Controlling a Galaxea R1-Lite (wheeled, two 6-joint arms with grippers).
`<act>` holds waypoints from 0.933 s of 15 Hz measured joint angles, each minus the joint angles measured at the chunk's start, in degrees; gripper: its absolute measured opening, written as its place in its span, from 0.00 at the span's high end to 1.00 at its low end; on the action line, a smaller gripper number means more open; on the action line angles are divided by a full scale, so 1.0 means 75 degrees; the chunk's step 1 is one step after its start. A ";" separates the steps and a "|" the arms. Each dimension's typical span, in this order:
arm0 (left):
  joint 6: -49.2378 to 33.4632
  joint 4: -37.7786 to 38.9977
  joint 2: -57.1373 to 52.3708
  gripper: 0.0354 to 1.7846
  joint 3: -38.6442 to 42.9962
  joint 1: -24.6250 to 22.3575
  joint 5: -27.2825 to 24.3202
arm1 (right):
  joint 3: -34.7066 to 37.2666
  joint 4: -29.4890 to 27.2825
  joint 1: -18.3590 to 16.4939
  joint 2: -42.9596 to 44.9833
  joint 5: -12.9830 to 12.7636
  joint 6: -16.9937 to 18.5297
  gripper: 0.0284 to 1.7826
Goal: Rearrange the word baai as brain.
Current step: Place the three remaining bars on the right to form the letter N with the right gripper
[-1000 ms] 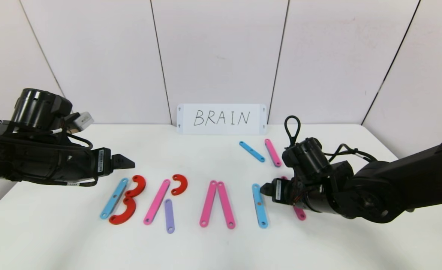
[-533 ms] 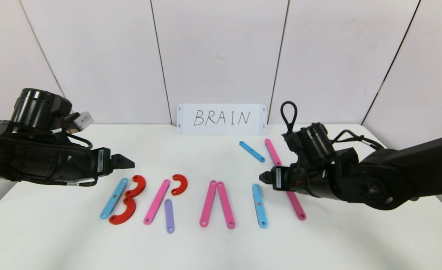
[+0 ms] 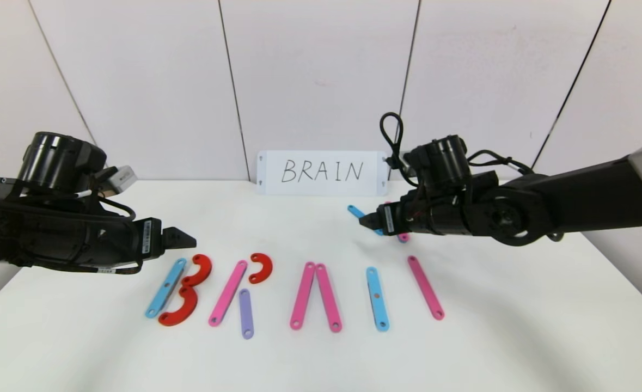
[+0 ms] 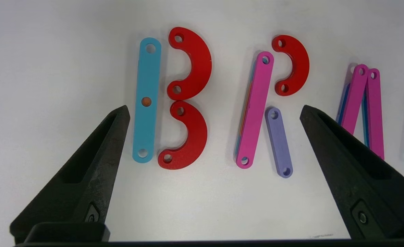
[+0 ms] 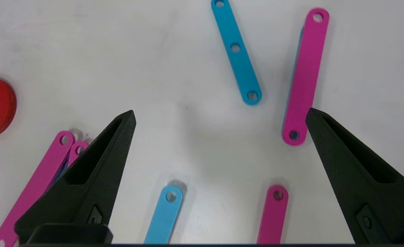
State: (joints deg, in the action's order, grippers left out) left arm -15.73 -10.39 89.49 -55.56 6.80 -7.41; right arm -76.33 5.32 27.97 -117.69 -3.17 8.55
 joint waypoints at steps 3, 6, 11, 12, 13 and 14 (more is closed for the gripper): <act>0.0003 0.0003 0.0000 0.03 0.0008 0.0008 0.0000 | -0.0899 -0.0122 -0.0024 -0.0772 0.0093 -0.0255 0.03; 0.0072 -0.0007 0.0000 0.03 0.0021 0.0007 0.0000 | -0.1531 -0.0180 -0.0015 -0.1398 0.0141 -0.0449 0.03; 0.0073 0.0000 0.0000 0.03 0.0049 0.0007 -0.0011 | -0.2110 -0.0315 -0.0033 -0.2040 0.0156 -0.0489 0.03; 0.0073 -0.0003 -0.0007 0.03 0.0052 0.0007 -0.0011 | -0.2180 -0.0317 -0.0057 -0.2133 0.0154 -0.0492 0.03; 0.0072 0.0000 -0.0010 0.03 0.0059 0.0007 -0.0011 | -0.2250 -0.0320 -0.0091 -0.2224 0.0154 -0.0492 0.03; 0.0073 0.0000 -0.0011 0.03 0.0059 0.0007 -0.0011 | -0.2292 -0.0317 -0.0117 -0.2293 0.0154 -0.0489 0.03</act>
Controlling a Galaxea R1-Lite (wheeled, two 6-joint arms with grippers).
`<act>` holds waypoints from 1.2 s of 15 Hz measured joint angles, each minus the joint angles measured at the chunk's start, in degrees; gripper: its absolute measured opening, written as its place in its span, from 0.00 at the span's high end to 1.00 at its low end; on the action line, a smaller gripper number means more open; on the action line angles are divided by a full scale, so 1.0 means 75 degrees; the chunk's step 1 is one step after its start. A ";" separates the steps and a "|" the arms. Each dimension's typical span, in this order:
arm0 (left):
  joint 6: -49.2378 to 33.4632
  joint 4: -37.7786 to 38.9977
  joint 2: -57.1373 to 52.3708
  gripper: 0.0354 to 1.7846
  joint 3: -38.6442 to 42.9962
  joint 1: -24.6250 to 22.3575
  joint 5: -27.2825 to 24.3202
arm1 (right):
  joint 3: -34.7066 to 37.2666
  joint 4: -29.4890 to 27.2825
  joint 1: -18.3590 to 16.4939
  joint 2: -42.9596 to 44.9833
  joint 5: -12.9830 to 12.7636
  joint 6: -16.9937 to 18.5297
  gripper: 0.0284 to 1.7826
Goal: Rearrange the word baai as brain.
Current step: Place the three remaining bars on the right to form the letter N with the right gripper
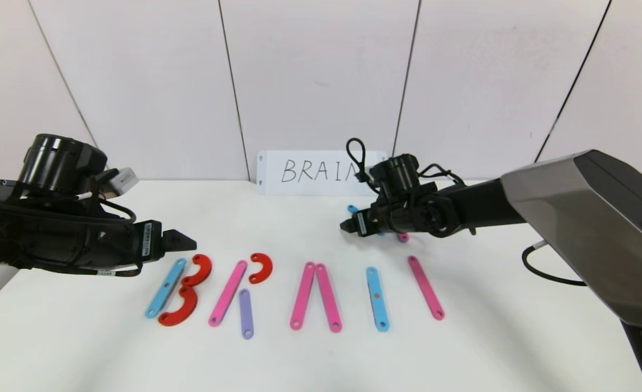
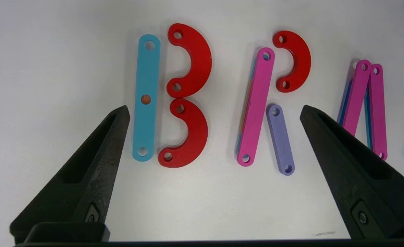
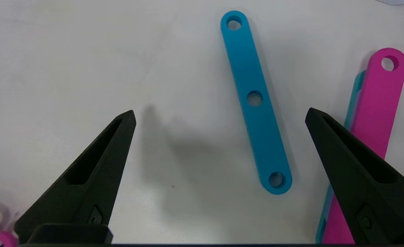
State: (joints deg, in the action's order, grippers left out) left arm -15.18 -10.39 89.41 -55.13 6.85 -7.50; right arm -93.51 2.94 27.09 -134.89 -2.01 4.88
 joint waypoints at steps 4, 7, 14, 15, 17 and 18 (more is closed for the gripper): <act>0.0000 0.0000 0.0000 0.03 0.0003 0.0000 -0.0003 | -0.0067 0.0031 -0.0021 -0.0180 -0.0010 0.0000 0.17; 0.0007 0.0000 -0.0003 0.03 0.0003 0.0002 -0.0024 | -0.0085 0.0031 -0.0033 -0.0229 -0.0018 0.0000 0.44; 0.0010 0.0000 -0.0028 0.03 0.0003 0.0000 -0.0028 | -0.0052 0.0026 -0.0026 -0.0247 -0.0039 -0.0005 0.86; 0.0010 0.0000 -0.0028 0.03 0.0003 0.0000 -0.0028 | -0.0034 0.0023 -0.0021 -0.0232 -0.0036 -0.0005 0.86; 0.0011 0.0000 -0.0028 0.03 0.0015 0.0002 -0.0028 | 0.0039 -0.0010 -0.0021 -0.0141 -0.0036 -0.0008 0.86; 0.0010 -0.0003 -0.0028 0.03 0.0015 0.0005 -0.0028 | 0.0106 -0.0029 -0.0018 -0.0034 -0.0036 -0.0015 0.86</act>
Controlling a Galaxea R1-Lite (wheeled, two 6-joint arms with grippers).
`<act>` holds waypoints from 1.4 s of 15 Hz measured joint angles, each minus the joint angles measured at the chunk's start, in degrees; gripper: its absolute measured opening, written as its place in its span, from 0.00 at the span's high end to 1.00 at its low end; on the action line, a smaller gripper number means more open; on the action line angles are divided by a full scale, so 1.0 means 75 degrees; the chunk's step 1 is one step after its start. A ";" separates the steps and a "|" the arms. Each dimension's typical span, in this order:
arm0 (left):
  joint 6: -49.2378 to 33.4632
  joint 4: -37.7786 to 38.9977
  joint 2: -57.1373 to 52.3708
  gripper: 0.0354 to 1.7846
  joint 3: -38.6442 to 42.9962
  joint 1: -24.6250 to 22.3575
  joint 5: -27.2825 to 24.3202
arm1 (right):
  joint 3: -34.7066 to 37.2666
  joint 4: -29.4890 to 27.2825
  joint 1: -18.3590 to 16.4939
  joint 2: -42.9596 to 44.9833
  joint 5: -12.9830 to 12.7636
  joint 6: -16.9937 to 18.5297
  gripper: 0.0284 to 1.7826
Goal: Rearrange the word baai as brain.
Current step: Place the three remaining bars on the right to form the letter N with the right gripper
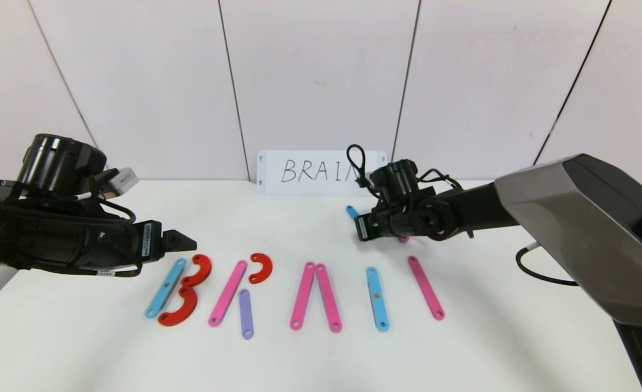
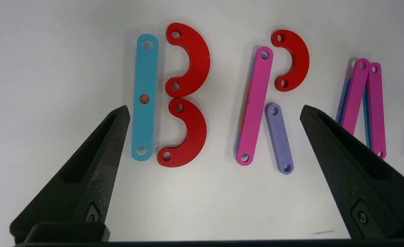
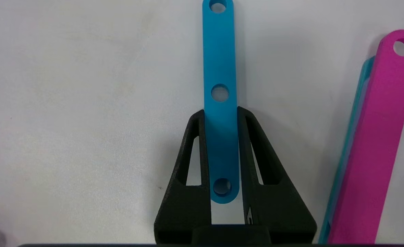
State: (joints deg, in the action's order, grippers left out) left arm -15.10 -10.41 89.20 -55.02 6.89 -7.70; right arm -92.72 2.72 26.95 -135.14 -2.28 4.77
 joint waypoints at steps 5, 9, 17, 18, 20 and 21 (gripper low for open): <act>0.0000 0.0003 0.0007 0.03 0.0000 0.0007 0.0003 | 0.1022 0.0052 -0.0133 0.1313 0.0041 -0.0218 0.86; 0.0000 0.0003 0.0010 0.03 0.0011 0.0010 -0.0002 | 0.2789 0.0151 -0.0614 0.2812 0.0543 -0.0457 0.86; 0.0026 0.0000 0.0010 0.03 0.0046 0.0055 -0.0008 | 0.5946 0.1214 -0.1300 0.4325 0.0829 -0.0571 0.86; 0.0034 0.0003 0.0010 0.03 0.0046 0.0055 -0.0011 | 0.6164 0.1357 -0.1393 0.4359 0.0876 -0.0657 0.86; 0.0031 0.0003 0.0013 0.03 0.0049 0.0059 -0.0008 | 0.6402 0.1390 -0.1629 0.4389 0.1292 -0.1027 0.86; 0.0034 0.0003 0.0013 0.03 0.0049 0.0059 -0.0008 | 0.6498 0.1390 -0.1734 0.4397 0.1586 -0.1256 0.86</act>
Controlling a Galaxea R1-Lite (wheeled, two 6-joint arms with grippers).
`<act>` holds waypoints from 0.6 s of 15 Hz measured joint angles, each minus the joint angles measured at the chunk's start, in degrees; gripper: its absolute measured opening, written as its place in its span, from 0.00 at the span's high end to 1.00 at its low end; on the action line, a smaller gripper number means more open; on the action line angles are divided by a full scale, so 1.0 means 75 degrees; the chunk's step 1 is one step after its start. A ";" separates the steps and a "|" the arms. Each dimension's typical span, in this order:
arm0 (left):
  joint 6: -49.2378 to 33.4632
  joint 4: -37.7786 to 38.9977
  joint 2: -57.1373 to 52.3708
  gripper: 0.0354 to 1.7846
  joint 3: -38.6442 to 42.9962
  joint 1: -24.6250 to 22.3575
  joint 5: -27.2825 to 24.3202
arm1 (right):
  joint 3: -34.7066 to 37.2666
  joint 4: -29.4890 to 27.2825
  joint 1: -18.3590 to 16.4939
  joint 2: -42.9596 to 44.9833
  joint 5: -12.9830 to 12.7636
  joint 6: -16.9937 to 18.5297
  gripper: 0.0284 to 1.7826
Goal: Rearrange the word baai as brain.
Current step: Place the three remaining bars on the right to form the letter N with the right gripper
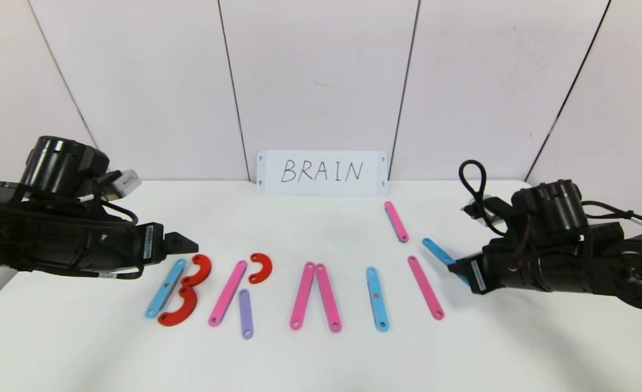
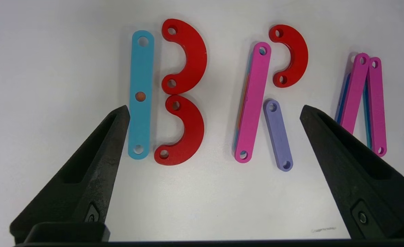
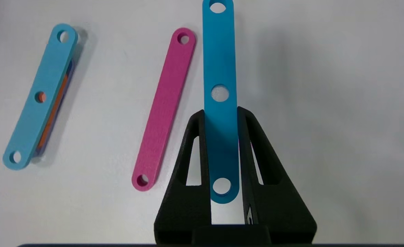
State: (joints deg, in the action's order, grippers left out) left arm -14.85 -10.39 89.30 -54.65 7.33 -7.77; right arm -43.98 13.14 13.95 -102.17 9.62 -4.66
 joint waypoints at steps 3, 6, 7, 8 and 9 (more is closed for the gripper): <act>0.0000 0.0000 0.0011 0.03 0.0007 -0.0003 0.0003 | 0.0198 0.0007 -0.0265 -0.0011 0.0592 -0.0658 0.86; -0.0003 0.0000 0.0020 0.03 0.0007 0.0000 0.0007 | 0.0315 0.0037 -0.0375 -0.0114 0.0705 -0.0951 0.86; -0.0005 0.0000 0.0020 0.03 0.0007 -0.0003 0.0008 | 0.0330 0.0148 -0.0408 -0.0180 0.0702 -0.0956 0.86; -0.0005 0.0000 0.0023 0.03 0.0007 -0.0003 0.0007 | 0.0364 0.0262 -0.0437 -0.0247 0.0701 -0.0962 0.86; -0.0005 0.0000 0.0023 0.03 0.0007 -0.0003 0.0007 | 0.0403 0.0358 -0.0452 -0.0320 0.0701 -0.0962 0.86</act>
State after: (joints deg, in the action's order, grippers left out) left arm -14.88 -10.39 89.47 -54.60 7.30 -7.72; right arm -40.96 15.82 10.56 -104.57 14.87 -11.87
